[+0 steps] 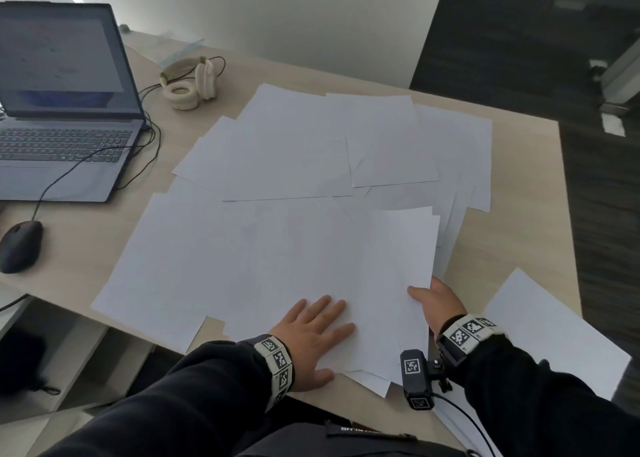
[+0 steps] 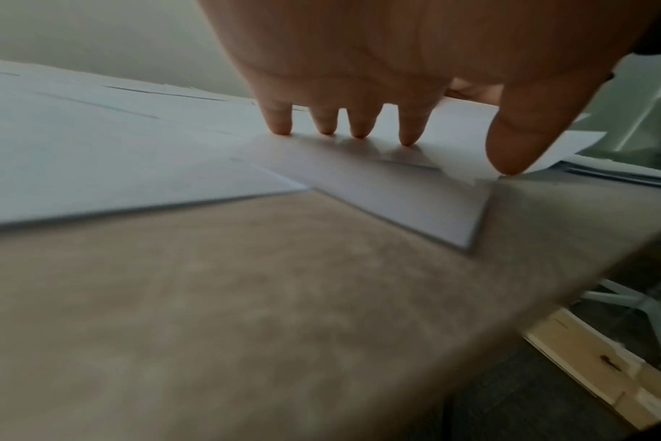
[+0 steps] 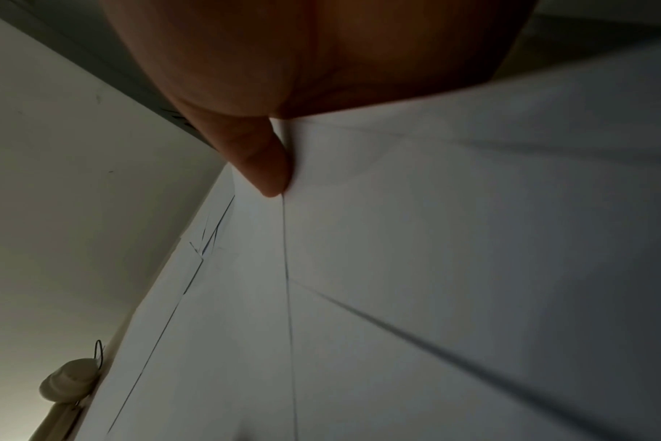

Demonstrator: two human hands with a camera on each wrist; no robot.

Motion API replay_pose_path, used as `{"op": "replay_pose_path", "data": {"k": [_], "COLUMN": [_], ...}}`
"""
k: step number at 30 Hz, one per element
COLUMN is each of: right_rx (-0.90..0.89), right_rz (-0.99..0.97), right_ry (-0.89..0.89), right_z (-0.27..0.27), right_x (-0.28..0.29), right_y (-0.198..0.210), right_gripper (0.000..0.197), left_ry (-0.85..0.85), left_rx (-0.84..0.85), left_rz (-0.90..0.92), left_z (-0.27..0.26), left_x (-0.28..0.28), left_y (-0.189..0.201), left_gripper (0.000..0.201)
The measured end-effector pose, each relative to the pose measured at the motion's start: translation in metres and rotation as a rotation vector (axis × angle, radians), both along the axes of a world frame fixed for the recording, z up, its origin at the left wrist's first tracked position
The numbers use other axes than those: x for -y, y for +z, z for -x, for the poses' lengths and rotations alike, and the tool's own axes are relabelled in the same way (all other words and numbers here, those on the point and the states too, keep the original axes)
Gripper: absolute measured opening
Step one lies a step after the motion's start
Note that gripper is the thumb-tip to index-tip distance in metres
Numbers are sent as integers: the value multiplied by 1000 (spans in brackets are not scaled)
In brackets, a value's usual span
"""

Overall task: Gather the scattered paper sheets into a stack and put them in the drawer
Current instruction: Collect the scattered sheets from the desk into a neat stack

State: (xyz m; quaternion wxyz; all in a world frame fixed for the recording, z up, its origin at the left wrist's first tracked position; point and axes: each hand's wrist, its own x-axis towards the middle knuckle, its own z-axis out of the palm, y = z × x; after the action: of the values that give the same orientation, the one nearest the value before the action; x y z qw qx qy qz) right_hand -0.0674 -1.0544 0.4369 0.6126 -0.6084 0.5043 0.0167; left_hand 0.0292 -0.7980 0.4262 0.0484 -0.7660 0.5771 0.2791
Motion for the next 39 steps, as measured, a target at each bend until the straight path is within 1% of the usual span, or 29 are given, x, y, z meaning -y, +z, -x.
{"op": "replay_pose_path", "data": {"k": [2,3,4,5,6,8,9,10,11,14,16,20,23,26,28,30,31,32,34,36,37,38,39], "right_rx": [10,21,28,21,9,-21,-43,-64,-80,-100,-88,-10,34,47,38,3,-22,-40,-59,-72,-73,-64,-54], "right_rz": [-3,-5,2,17,33,57,71,84,92,76,50,-46,-129,-181,-180,-148,-128,-117,-104,-95,-90,-91,-99], "right_ry": [-11,-18,-19,-5,16,50,64,75,78,63,54,13,-9,-32,-23,16,31,34,8,-34,-60,-84,-106], "right_z": [2,2,3,3,4,3,2,1,0,-2,-2,-4,-6,-8,-8,-8,-8,-9,-9,-11,-12,-14,-15], "right_x": [1,1,1,1,1,2,3,3,3,5,5,2,-3,-8,-10,-10,-10,-9,-7,-4,-3,-3,-4], "right_y": [1,1,1,2,3,5,6,9,11,12,13,9,5,8,9,6,5,4,3,3,2,2,3], "right_gripper": [12,11,11,11,13,26,32,35,37,44,43,29,10,8,7,6,8,9,9,7,9,10,8], "left_ry": [-11,23,104,232,403,754,863,899,876,702,638,513,433,355,299,283,310,377,626,883,951,970,955], "left_rx": [-18,-13,7,39,71,80,63,54,56,49,38,38,3,-41,-77,-97,-77,-41,17,0,-31,-60,-89], "left_rz": [24,31,37,40,31,-27,-67,-103,-125,-111,-106,-76,-44,-4,31,62,79,97,108,83,65,54,57], "left_z": [-4,-7,-11,-16,-22,-34,-40,-45,-47,-50,-51,-48,-44,-41,-41,-43,-47,-51,-63,-79,-87,-94,-100], "left_x": [3,5,7,8,10,10,9,7,5,0,1,10,24,37,42,43,43,41,40,40,41,43,46], "left_y": [2,4,7,9,11,12,11,10,9,6,6,6,6,7,7,9,10,12,16,20,21,23,24], "left_gripper": [80,79,78,79,82,89,93,97,98,96,97,98,96,93,91,89,88,87,86,87,87,86,86]}}
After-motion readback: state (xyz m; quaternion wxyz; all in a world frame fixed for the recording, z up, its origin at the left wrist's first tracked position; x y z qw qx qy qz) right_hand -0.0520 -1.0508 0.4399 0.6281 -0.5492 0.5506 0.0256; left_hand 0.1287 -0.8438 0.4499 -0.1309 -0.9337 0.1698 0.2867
